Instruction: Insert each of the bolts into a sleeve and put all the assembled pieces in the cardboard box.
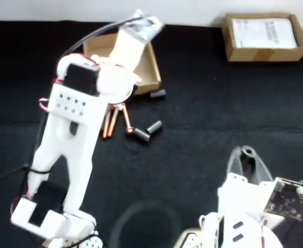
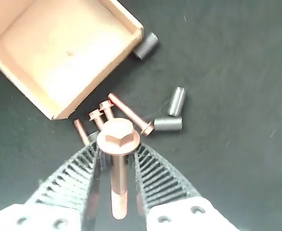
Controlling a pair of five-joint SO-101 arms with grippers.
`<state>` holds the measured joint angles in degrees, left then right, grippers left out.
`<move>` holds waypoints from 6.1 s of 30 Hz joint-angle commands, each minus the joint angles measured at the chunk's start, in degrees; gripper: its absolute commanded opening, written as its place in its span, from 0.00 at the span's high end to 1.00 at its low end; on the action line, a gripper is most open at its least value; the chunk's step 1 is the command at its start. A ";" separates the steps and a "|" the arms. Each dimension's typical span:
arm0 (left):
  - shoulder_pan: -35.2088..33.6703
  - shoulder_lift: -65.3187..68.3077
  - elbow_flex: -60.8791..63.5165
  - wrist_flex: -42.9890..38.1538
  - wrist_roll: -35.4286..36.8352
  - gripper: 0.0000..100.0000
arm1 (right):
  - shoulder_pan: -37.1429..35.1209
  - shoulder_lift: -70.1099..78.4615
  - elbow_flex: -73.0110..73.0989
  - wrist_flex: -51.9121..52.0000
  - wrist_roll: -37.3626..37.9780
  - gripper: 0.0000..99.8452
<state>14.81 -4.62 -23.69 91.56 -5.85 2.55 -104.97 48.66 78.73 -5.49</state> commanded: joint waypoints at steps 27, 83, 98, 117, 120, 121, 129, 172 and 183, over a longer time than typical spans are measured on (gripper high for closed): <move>15.25 -26.51 18.95 -26.90 24.35 0.99 | -27.47 0.04 37.76 -42.07 -3.87 0.99; 21.41 -30.64 49.63 -56.70 24.53 0.99 | -24.57 0.13 38.20 -45.32 -3.78 0.99; 23.78 -30.46 49.63 -58.29 24.53 0.99 | -24.84 0.40 38.29 -45.32 -3.96 0.99; 24.75 -30.46 54.11 -60.57 24.26 0.99 | -24.75 0.40 38.29 -45.32 -3.78 0.99; 24.66 -30.64 54.02 -57.93 23.91 0.99 | -24.66 0.40 38.29 -45.32 -3.78 0.99; 24.75 -30.90 54.02 -55.82 22.51 0.99 | -24.66 0.40 38.29 -45.32 -3.78 0.99; 25.71 -30.99 53.67 -40.18 12.66 0.93 | -24.57 0.31 37.67 -45.32 -3.69 0.99; -23.43 -78.37 68.79 -6.15 12.84 0.70 | -21.05 71.78 -51.21 -15.43 -8.97 0.99; -28.88 -100.00 100.70 -30.68 21.80 0.94 | -26.86 105.54 -95.34 7.52 0.18 0.99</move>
<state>-13.23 -101.41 72.66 66.42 13.32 -22.68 -4.92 -34.86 83.47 -11.30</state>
